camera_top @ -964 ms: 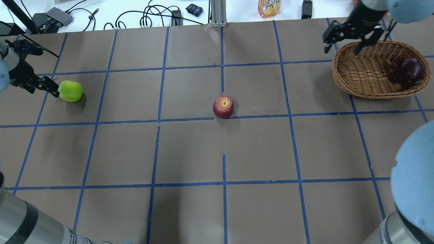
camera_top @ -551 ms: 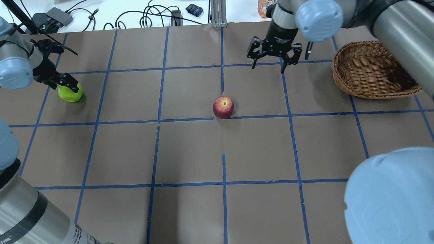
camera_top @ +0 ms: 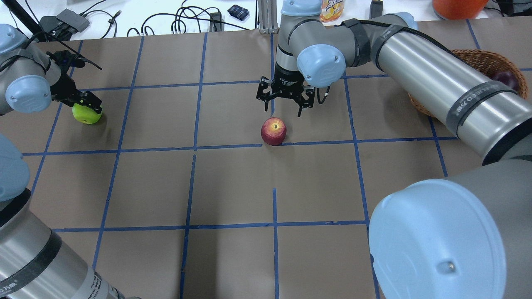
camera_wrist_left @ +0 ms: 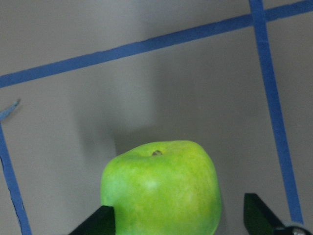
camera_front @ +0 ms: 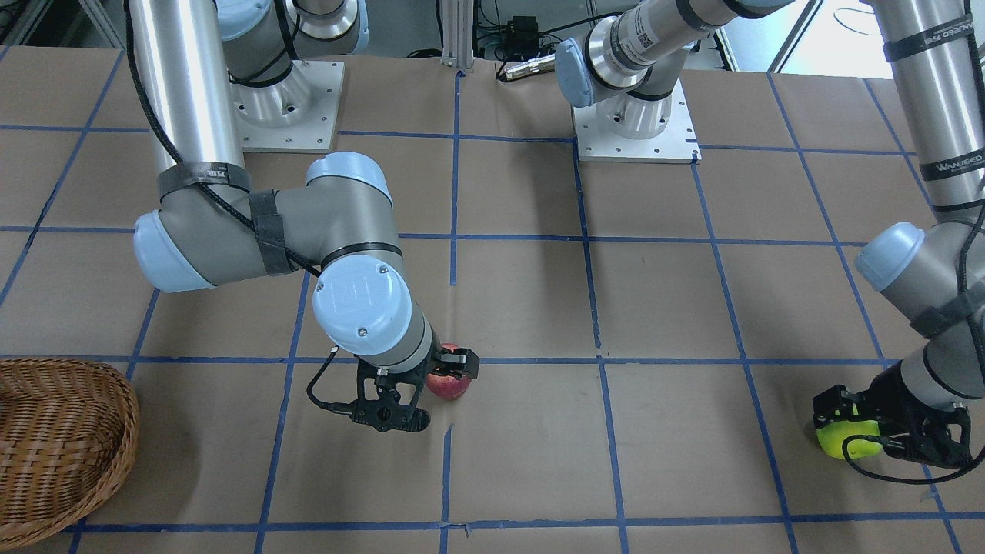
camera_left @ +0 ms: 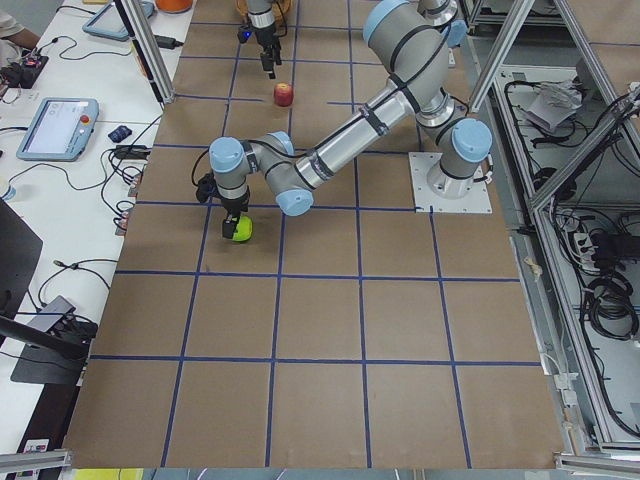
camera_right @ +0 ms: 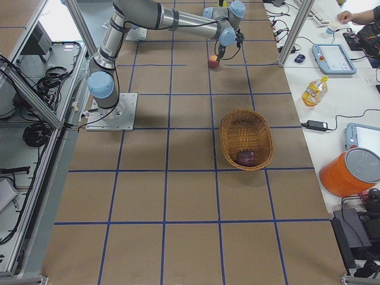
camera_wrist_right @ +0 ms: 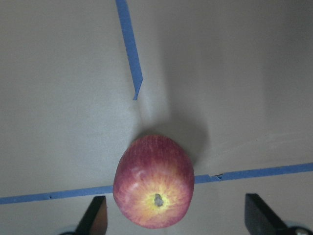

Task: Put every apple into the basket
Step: 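Close the right gripper on the light red apple mid-table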

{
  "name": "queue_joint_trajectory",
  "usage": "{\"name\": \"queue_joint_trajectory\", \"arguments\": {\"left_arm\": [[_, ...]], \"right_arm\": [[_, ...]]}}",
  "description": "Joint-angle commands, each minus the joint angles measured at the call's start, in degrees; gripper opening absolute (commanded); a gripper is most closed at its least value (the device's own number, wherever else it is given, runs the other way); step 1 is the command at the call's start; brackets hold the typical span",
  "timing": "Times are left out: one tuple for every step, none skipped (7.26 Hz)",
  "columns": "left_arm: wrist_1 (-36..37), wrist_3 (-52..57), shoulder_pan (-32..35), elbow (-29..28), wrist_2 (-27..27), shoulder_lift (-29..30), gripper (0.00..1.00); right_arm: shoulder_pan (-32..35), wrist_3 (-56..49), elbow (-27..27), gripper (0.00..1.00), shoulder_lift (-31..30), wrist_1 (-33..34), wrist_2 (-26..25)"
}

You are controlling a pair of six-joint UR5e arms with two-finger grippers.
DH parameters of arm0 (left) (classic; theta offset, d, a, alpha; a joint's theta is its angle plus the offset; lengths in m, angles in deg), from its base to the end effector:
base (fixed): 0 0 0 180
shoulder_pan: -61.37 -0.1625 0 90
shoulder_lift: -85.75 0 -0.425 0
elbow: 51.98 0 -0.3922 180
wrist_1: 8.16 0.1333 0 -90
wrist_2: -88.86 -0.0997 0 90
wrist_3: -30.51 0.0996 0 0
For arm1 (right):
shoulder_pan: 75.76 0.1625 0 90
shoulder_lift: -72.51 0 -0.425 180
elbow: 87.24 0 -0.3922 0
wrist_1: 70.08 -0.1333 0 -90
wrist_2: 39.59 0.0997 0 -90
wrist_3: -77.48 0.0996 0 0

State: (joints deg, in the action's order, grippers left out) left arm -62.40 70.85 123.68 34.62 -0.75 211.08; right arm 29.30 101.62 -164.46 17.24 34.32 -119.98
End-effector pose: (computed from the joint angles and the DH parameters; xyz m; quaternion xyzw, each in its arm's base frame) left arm 0.1996 -0.6686 0.2091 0.1102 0.9933 -0.0296 0.0159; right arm 0.3245 -0.6291 0.2547 0.0842 0.9908 0.0898 0.0567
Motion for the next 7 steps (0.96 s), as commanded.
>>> {"name": "queue_joint_trajectory", "arguments": {"left_arm": [[0.1,0.4,-0.3,-0.5,-0.2,0.6,0.99],[0.1,0.5,-0.4,-0.6,-0.3,0.8,1.00],[0.1,1.2,-0.4,-0.6,-1.3,0.8,1.00],[0.5,1.3,-0.4,-0.6,-1.5,0.8,1.00],[1.8,2.5,-0.6,-1.3,-1.5,1.1,1.00],[1.8,2.8,-1.6,-2.0,-1.4,1.7,1.00],[1.8,2.9,-2.7,-2.7,-1.4,2.5,1.00]], "right_arm": [[0.9,0.2,-1.3,1.00,1.6,2.0,0.1],[1.3,0.3,-2.1,1.00,1.9,4.0,0.1],[1.5,0.3,-2.7,1.00,2.2,4.2,0.1],[1.5,0.2,-3.5,1.00,2.5,4.3,0.0],[1.5,0.2,-4.5,1.00,2.6,6.7,0.1],[1.5,0.2,-5.2,0.93,2.6,7.9,1.9],[1.5,0.2,-5.5,0.66,2.7,8.2,3.6]]}}
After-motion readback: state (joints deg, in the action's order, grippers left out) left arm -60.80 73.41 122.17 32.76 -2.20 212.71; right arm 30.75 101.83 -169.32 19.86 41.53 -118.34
